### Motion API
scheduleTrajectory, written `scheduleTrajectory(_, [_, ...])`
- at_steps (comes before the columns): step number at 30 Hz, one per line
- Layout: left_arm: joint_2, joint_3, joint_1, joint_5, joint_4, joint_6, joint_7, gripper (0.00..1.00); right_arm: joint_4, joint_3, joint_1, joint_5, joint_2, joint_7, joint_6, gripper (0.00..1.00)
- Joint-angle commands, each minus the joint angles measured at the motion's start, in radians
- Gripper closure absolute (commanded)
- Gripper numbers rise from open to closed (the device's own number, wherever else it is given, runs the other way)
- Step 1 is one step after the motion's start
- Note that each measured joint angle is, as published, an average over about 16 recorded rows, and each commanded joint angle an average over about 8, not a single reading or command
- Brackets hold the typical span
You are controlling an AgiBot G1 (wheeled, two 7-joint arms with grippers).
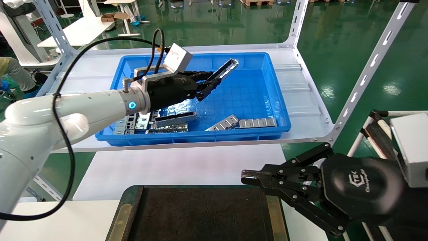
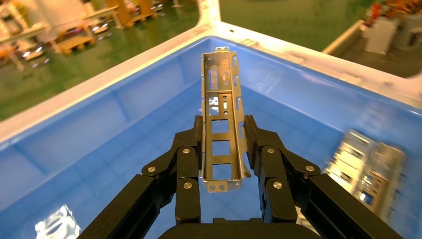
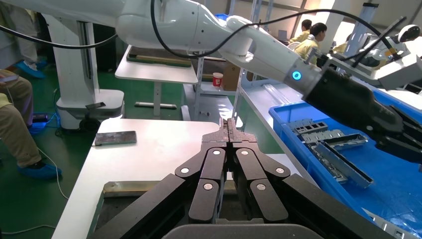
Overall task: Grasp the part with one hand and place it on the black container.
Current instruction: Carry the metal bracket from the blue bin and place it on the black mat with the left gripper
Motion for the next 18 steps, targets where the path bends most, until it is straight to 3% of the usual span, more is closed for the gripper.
scheduleTrajectory(1, [-0.010, -0.003, -0.011, -0.005, 0.013, 0.045, 0.024, 1.00, 0.000, 0.000, 0.000, 0.000, 0.000, 0.000, 0.000, 1.00])
scheduleTrajectory(18, [-0.150, -0.019, 0.028, -0.055, -0.029, 0.446, 0.061, 1.00, 0.000, -0.001, 0.000, 0.001, 0.000, -0.001, 0.001, 1.00])
